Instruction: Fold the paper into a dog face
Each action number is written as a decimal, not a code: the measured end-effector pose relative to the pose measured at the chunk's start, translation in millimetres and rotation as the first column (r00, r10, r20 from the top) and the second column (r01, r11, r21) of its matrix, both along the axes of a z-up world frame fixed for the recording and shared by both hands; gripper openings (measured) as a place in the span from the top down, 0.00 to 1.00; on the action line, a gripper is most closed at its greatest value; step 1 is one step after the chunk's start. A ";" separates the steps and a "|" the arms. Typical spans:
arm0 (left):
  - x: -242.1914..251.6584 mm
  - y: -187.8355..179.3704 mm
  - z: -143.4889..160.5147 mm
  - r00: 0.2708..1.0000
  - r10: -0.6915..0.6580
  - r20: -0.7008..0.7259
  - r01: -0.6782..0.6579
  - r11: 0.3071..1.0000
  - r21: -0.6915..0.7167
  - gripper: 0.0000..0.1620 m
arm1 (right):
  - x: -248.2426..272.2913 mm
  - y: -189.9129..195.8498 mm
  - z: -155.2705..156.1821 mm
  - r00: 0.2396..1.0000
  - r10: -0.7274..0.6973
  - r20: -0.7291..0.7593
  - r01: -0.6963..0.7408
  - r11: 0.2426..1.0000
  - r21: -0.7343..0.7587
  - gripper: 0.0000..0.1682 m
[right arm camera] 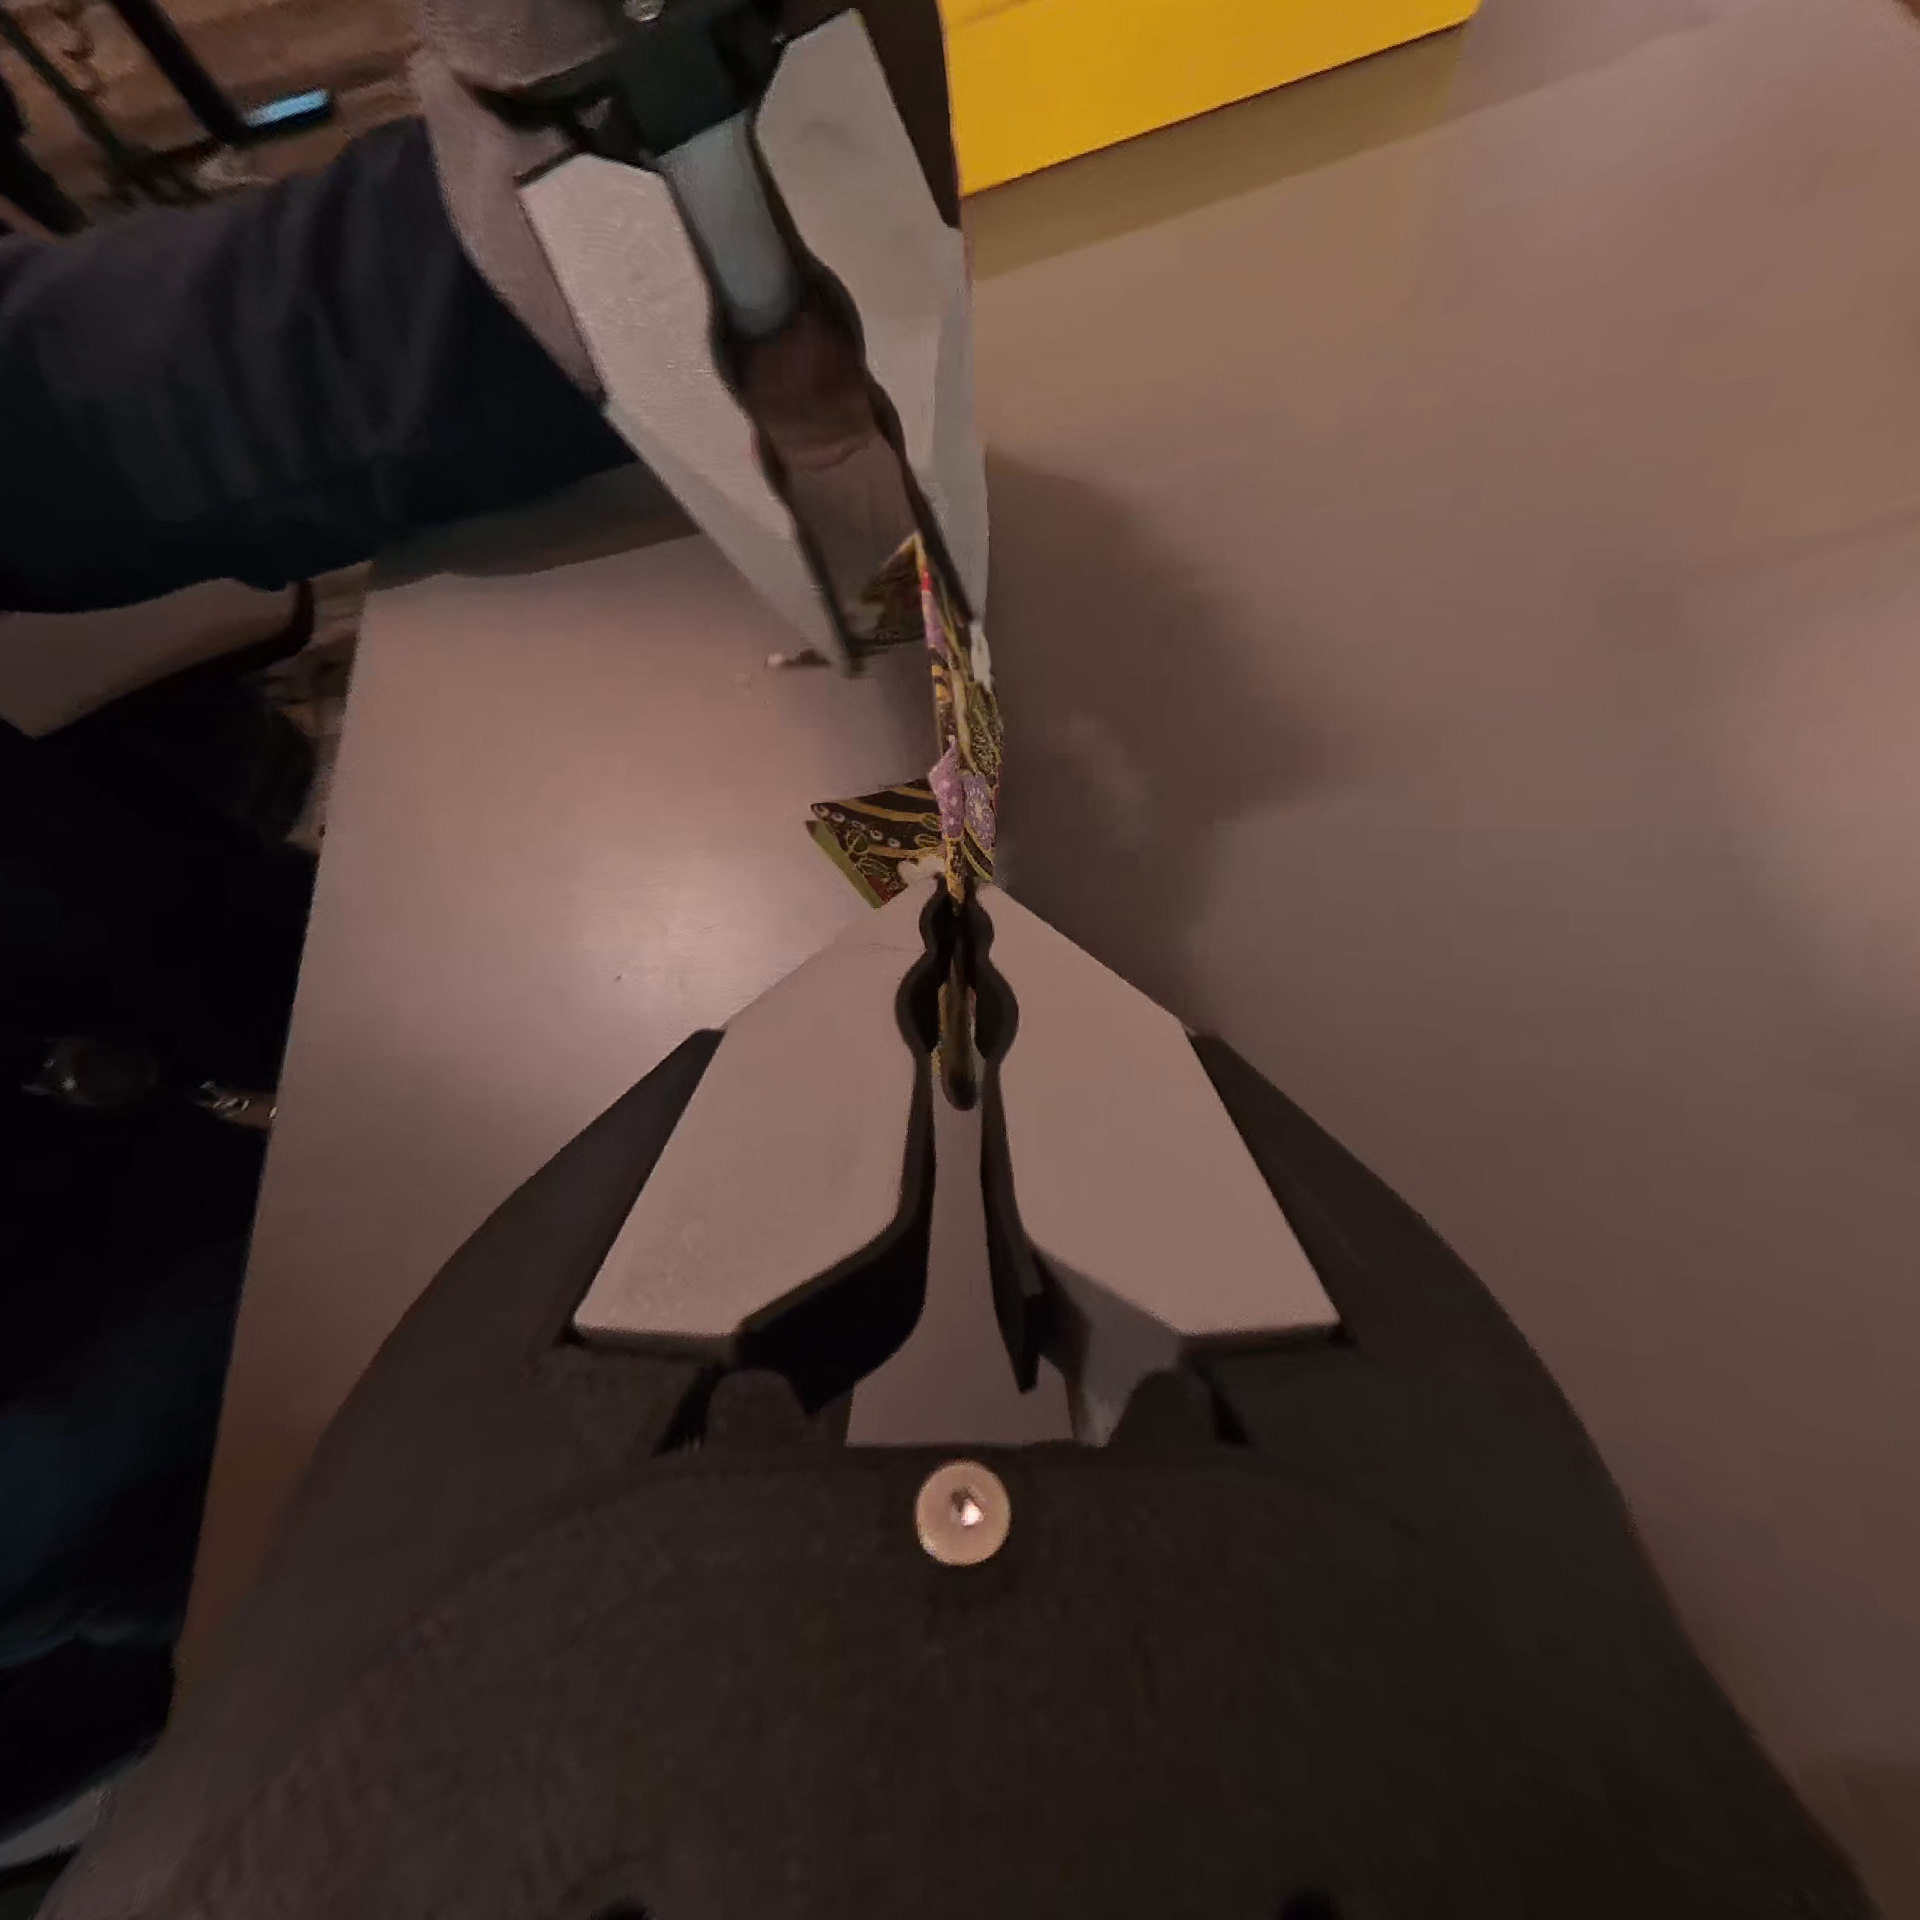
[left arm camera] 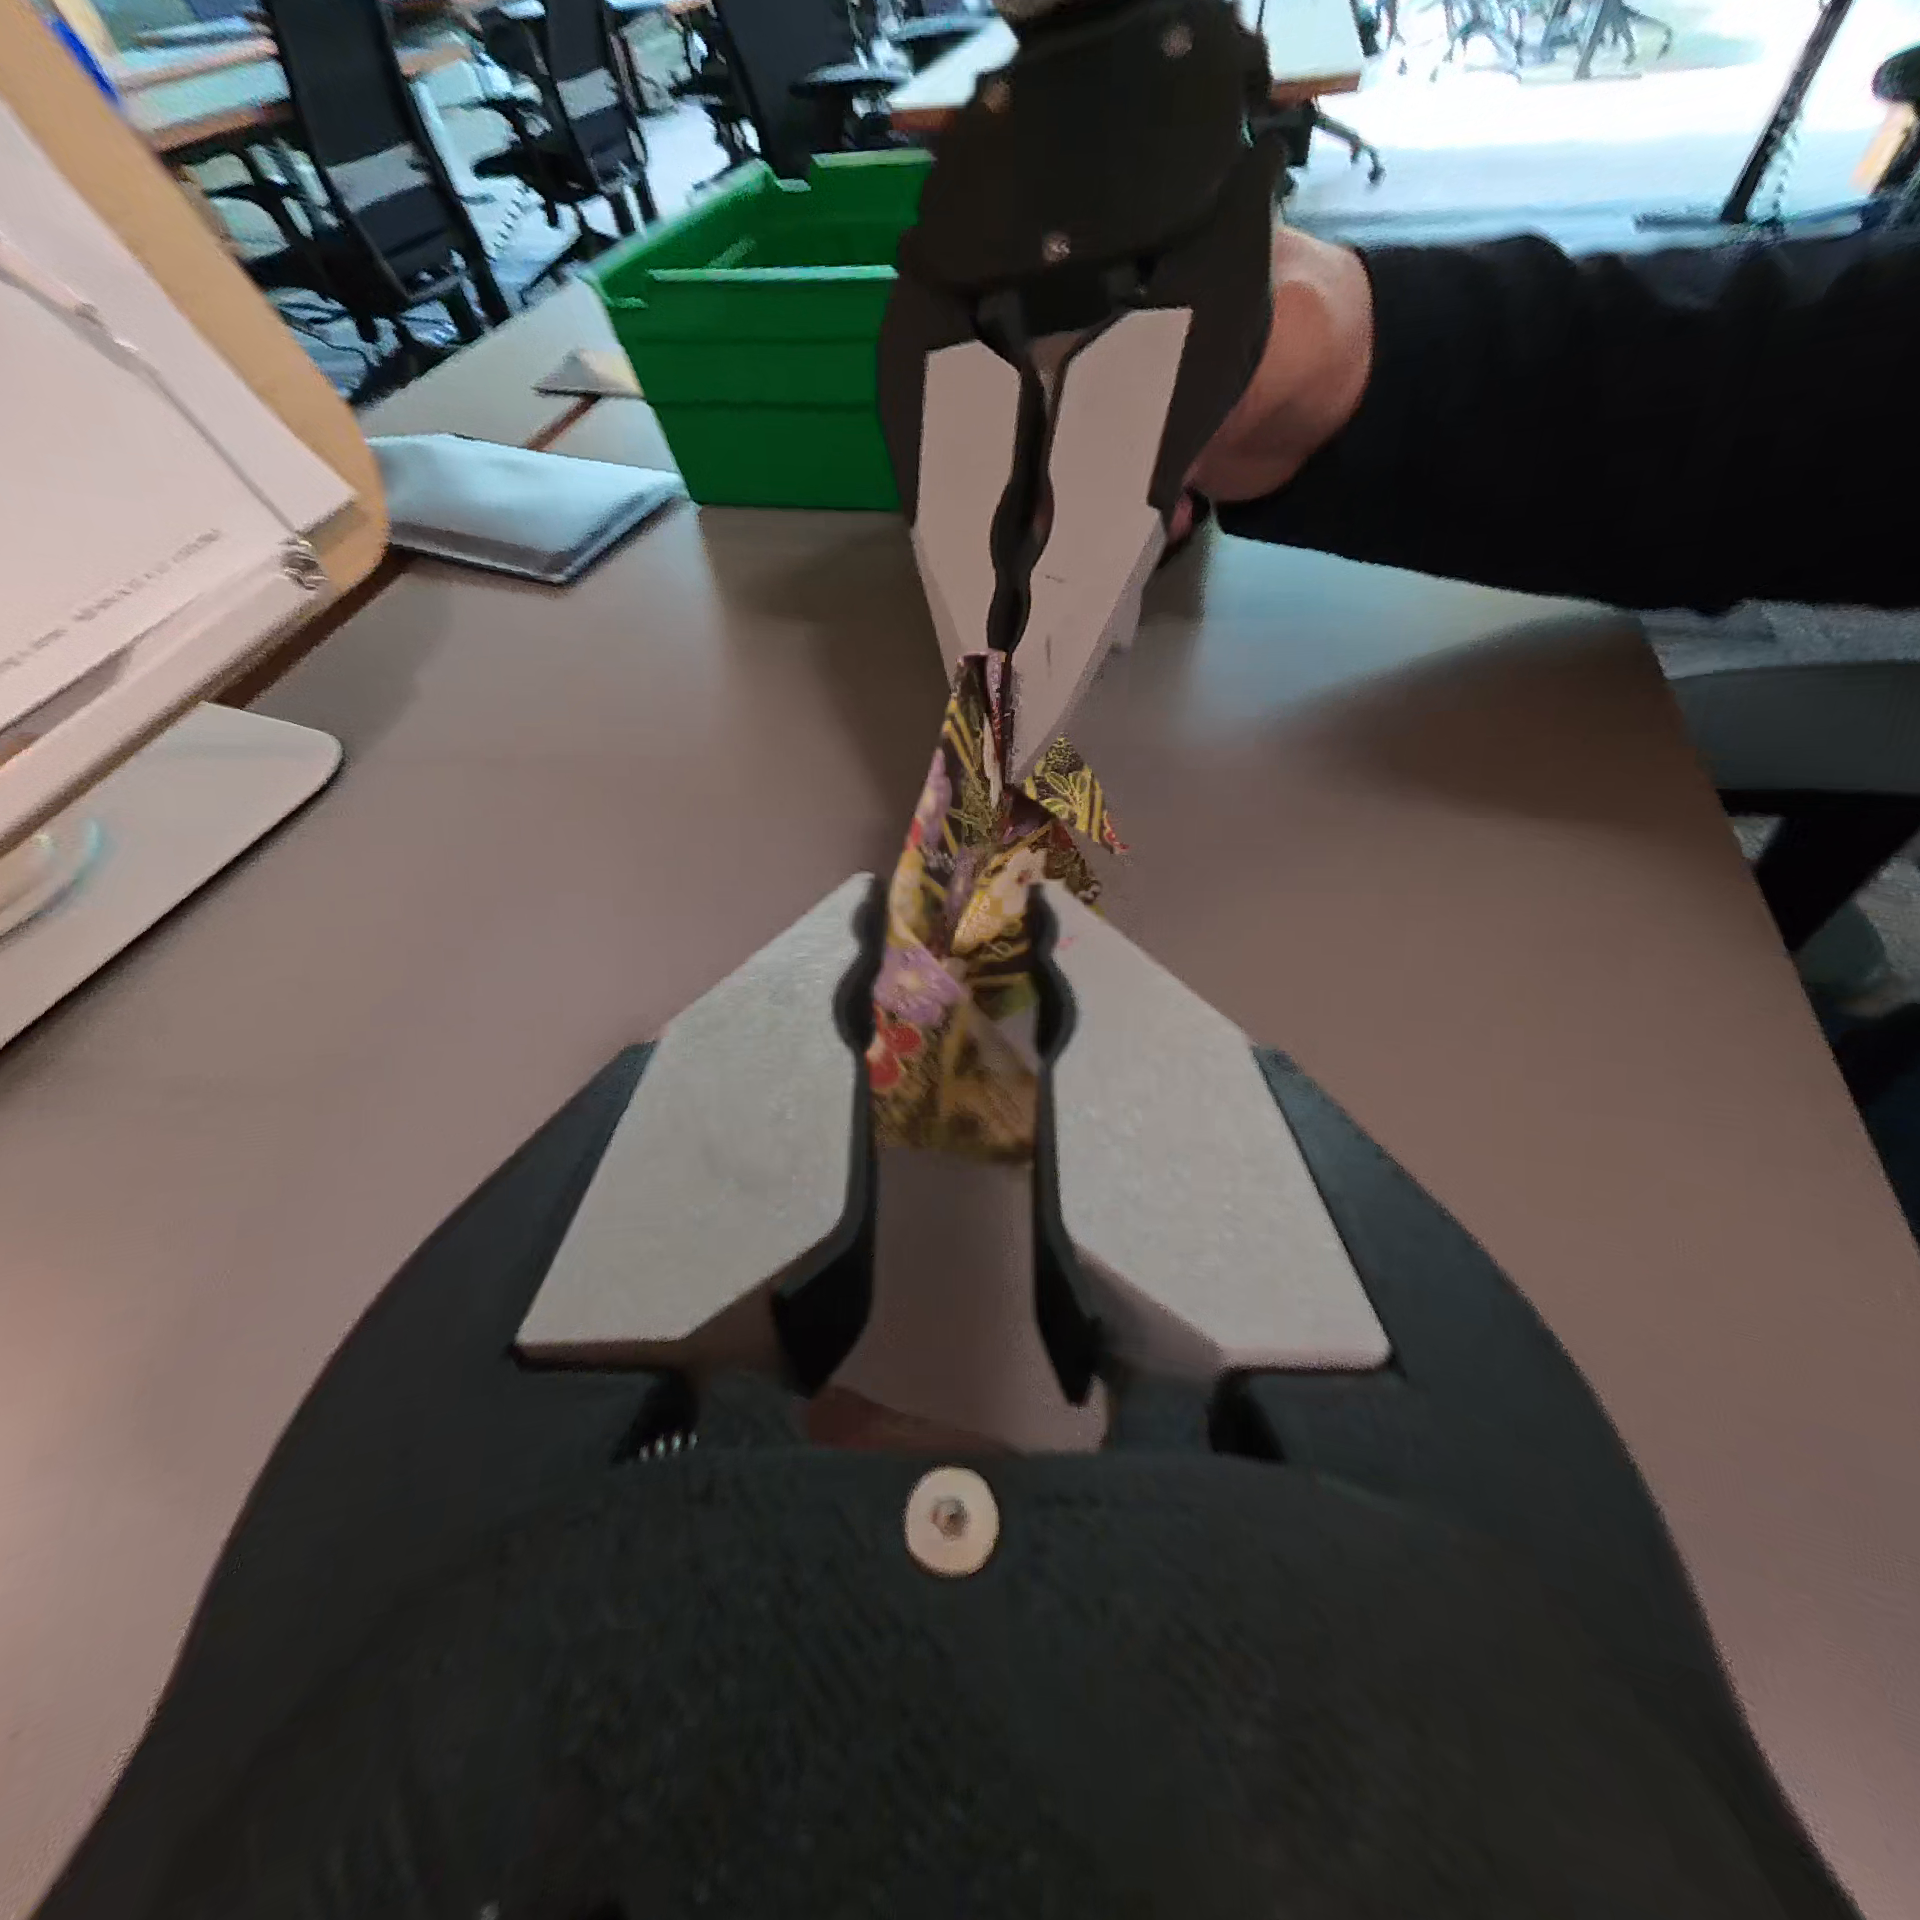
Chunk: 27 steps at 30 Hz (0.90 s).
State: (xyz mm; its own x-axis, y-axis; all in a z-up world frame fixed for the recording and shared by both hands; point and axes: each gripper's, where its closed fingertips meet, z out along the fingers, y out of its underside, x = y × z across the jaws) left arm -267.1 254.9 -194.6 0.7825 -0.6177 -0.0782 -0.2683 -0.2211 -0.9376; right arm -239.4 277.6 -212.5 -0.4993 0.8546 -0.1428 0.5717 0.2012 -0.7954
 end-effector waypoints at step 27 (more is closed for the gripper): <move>8.4 2.1 6.6 0.979 -0.039 0.202 0.051 0.997 -0.056 1.00 | 20.3 -3.1 28.9 1.000 -0.010 -0.027 0.001 0.947 -0.321 1.00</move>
